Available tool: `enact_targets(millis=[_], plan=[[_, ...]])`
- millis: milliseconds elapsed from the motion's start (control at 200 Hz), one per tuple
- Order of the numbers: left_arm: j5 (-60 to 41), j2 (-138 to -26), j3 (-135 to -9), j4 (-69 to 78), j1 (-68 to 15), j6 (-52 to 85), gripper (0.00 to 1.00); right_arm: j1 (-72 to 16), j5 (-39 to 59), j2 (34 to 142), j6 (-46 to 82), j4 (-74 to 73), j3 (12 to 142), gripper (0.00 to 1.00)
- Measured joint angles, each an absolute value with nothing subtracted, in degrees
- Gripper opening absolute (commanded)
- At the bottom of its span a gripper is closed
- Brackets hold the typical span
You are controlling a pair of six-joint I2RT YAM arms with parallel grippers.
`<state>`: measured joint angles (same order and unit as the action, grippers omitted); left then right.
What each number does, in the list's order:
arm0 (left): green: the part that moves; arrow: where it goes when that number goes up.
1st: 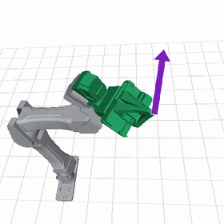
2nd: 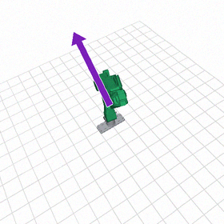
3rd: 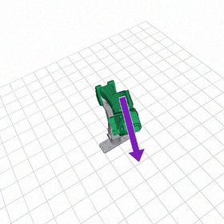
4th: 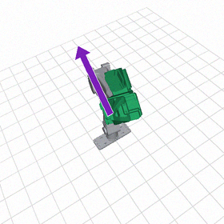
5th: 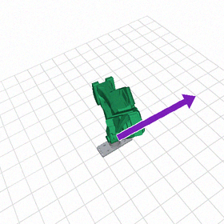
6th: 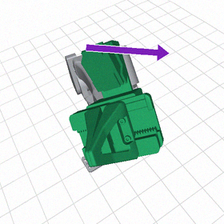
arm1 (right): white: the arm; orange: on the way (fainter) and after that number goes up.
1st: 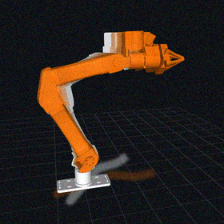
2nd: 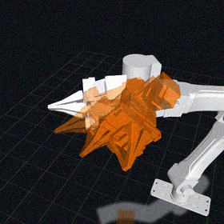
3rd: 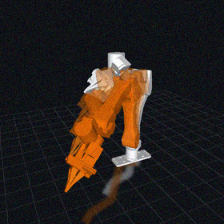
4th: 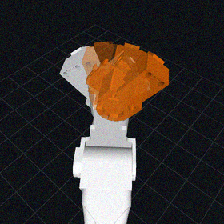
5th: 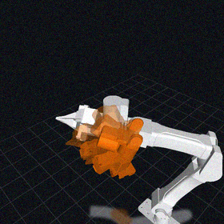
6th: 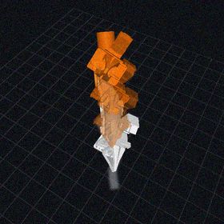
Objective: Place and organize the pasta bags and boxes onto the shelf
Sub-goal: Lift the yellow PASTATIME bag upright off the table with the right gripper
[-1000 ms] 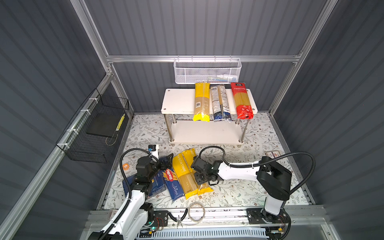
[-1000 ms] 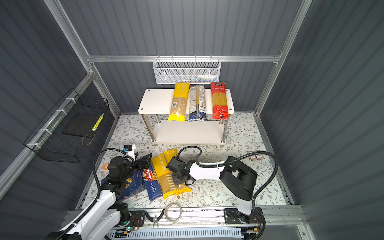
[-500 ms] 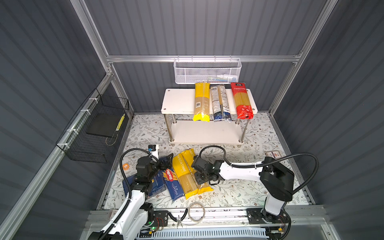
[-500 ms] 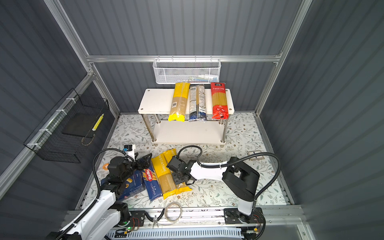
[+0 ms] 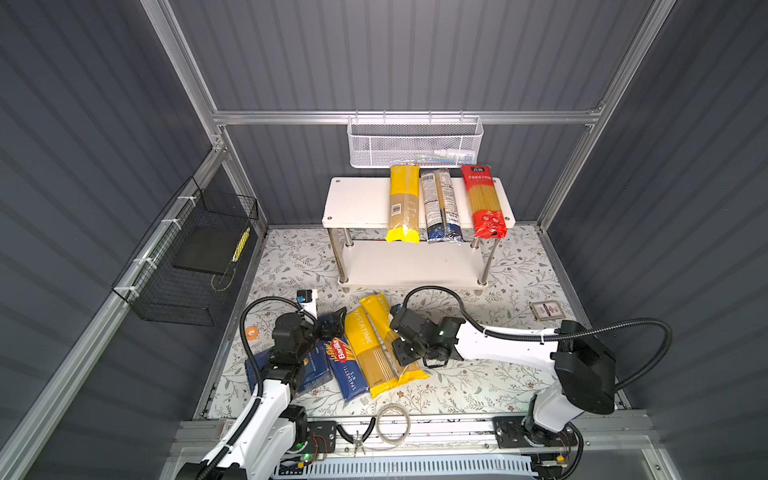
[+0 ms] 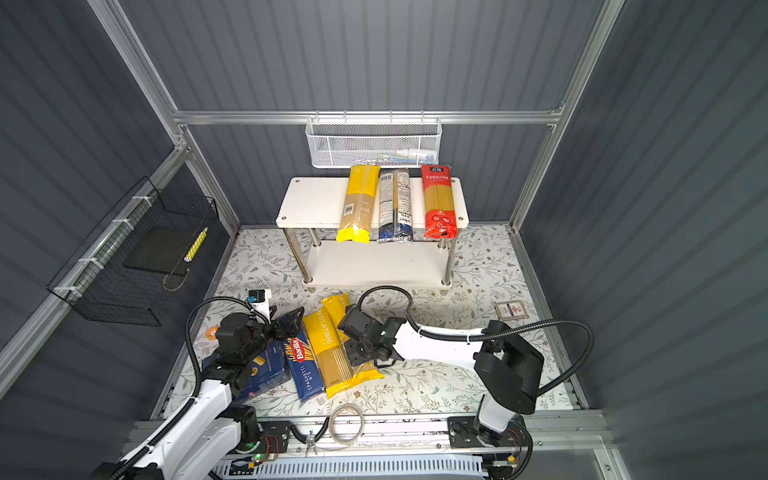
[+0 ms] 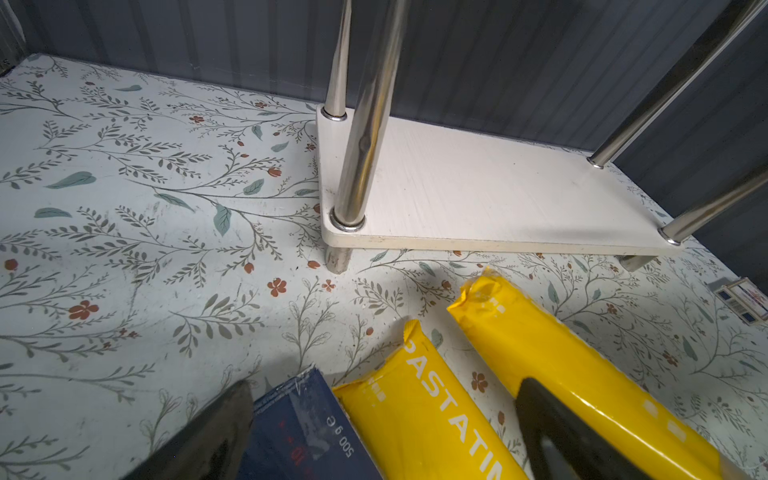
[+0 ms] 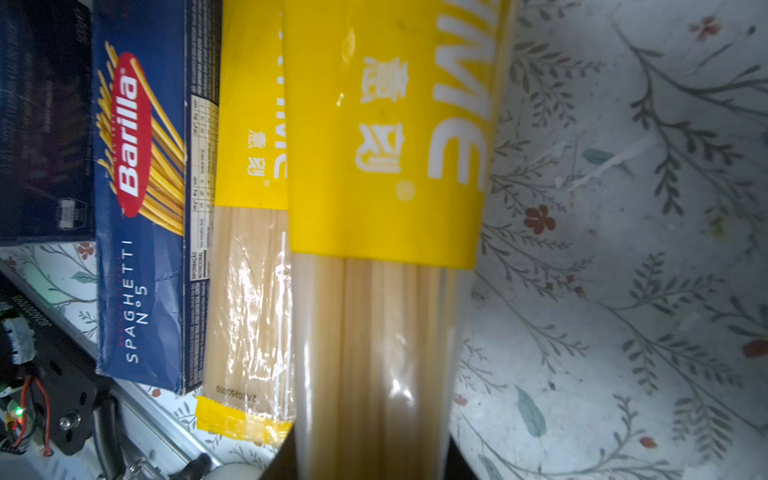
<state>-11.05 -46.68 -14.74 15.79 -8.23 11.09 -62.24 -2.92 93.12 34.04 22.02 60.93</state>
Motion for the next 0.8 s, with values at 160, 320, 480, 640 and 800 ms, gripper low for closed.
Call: enact_targets(millis=[160,320,480,640,800], plan=[[-11.05,-46.68,-14.74,15.79,-8.23,11.09,1.0,-62.24,-2.9,90.52,34.04,23.0,61.14,0.28],[-11.05,-46.68,-14.74,15.79,-8.23,11.09,1.0,-62.22,-2.74,89.08,33.82,24.51,62.89,0.27],[-10.87,-46.65,-14.74,15.79,-8.23,11.09,1.0,-62.24,-2.57,88.64,32.95,25.36,65.12,0.27],[-10.87,-46.65,-14.74,15.77,-8.23,11.09,1.0,-62.24,-2.52,87.05,32.49,25.65,65.43,0.27],[-10.87,-46.65,-14.74,15.79,-8.23,11.09,1.0,-62.24,-2.44,85.54,31.86,26.5,65.8,0.25]])
